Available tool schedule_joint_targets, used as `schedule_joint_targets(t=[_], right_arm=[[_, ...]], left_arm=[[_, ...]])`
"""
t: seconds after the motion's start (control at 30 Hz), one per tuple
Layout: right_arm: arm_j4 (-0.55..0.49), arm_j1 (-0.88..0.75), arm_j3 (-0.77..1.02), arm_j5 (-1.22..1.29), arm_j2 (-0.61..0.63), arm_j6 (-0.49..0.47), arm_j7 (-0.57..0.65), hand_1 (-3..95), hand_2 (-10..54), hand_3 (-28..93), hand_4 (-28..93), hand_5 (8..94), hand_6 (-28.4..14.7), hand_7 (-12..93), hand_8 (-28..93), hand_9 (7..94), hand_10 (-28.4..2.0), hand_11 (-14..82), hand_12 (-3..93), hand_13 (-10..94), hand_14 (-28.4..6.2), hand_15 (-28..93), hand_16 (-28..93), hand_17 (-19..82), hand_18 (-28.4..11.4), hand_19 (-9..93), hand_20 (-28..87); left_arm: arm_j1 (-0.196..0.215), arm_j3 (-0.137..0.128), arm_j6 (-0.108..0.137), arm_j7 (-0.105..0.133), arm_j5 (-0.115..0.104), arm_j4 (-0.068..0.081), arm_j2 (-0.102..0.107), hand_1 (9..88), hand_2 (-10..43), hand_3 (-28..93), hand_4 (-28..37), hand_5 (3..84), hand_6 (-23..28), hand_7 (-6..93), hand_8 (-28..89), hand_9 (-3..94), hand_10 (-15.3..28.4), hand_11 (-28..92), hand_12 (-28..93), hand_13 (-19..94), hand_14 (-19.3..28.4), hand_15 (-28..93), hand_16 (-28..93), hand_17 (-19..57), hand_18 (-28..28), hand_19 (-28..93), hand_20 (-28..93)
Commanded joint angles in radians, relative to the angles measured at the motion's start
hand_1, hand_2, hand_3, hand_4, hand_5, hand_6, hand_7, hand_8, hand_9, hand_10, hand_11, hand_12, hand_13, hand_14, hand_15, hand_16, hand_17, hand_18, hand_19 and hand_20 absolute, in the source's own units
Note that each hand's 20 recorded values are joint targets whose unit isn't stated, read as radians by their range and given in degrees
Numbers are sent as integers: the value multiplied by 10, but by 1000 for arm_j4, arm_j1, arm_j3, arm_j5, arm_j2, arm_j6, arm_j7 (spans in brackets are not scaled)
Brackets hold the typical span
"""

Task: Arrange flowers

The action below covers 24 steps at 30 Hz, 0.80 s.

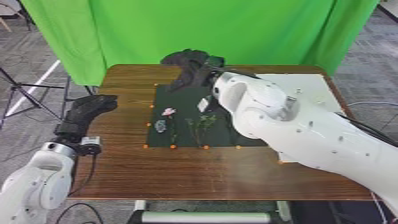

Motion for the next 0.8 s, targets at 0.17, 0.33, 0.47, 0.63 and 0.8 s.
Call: schedule_joint_targets(t=[0.17,0.33,0.47,0.63,0.8], right_arm=[[-5,-658,641,-53,463,5,98,280,-95,644,-235,385,-35,50,-52,424,-193,49,164,633,-142,469,328,243,-251,674,634],[102,-749,725,-59,446,-12,145,278,-95,644,-240,383,-37,49,-49,419,-193,48,166,634,-144,474,329,244,-251,673,636],[151,-792,769,-77,443,1,174,279,-95,649,-244,382,-37,50,-48,414,-195,47,168,637,-144,488,328,246,-251,677,637],[191,-833,820,-34,432,14,190,284,-95,658,-247,387,-37,56,-48,415,-192,48,171,638,-143,510,325,251,-252,686,640],[205,-865,841,-42,431,-12,193,289,-95,656,-248,396,-32,67,-52,425,-191,50,172,640,-143,524,321,253,-251,692,641]], left_arm=[[82,-52,5,-9,0,-30,-27,312,-15,621,-172,494,48,186,-79,477,144,250,126,373,181,228,-22,41,136,147,142],[84,-39,-3,-10,6,-30,-36,312,-16,621,-173,493,48,185,-80,475,145,250,125,372,182,232,-20,39,137,148,143],[73,-27,-9,-5,9,-27,-36,313,-16,620,-173,493,48,185,-79,474,144,250,126,371,182,234,-19,38,138,148,142],[81,-35,-7,-2,15,-32,-35,312,-15,619,-172,492,47,186,-79,475,143,251,126,371,182,233,-20,38,138,147,142],[91,-40,-9,-2,17,-36,-40,312,-15,619,-172,492,48,186,-80,475,142,251,126,371,182,232,-19,38,138,147,143]])
